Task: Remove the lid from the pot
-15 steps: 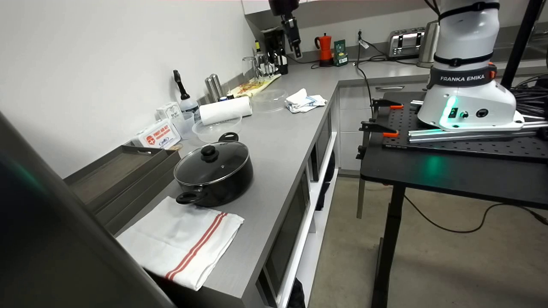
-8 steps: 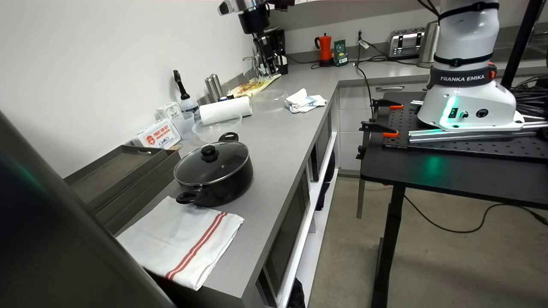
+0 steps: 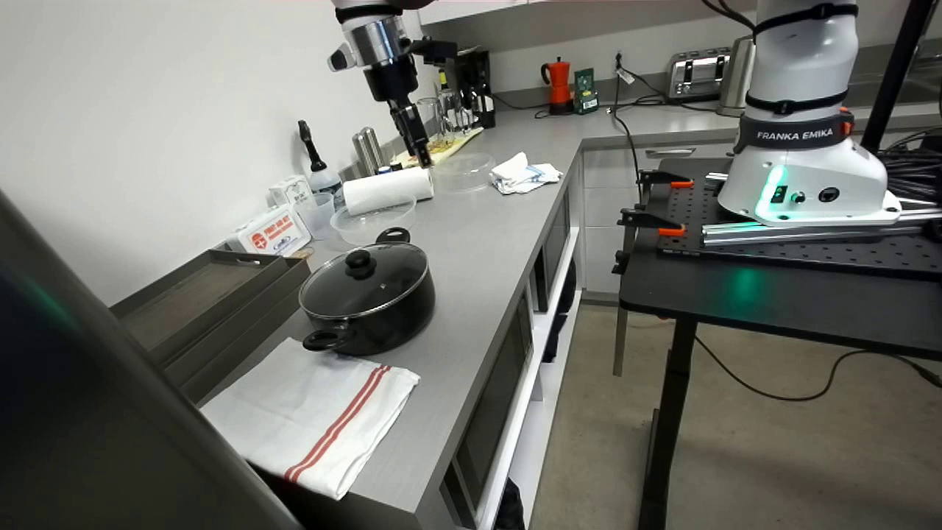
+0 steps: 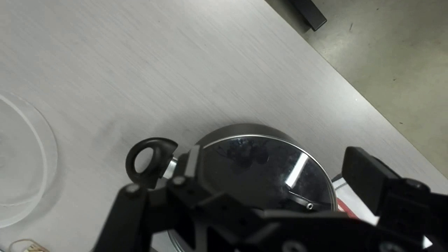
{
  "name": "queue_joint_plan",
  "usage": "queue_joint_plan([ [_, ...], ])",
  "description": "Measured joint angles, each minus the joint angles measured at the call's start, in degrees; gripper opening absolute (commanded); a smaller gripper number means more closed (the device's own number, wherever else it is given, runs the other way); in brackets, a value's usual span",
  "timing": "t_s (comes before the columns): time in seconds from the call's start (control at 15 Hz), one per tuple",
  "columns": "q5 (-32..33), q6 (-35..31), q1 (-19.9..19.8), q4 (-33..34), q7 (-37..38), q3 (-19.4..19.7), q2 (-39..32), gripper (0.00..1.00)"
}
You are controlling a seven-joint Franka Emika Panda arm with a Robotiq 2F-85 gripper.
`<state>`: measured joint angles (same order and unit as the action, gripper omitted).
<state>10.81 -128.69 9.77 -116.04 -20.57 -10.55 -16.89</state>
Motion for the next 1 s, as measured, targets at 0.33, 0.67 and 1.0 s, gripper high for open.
queue_joint_plan([
  [0.33,0.01,-0.1,0.47,8.1,-2.42,-2.01,-8.97,1.0],
  [0.67,0.12,-0.1,1.94,14.92,-4.59,-3.22,-16.35,1.0],
  [1.0,0.53,-0.1,3.82,21.82,-6.09,-3.35,-22.88,1.0],
])
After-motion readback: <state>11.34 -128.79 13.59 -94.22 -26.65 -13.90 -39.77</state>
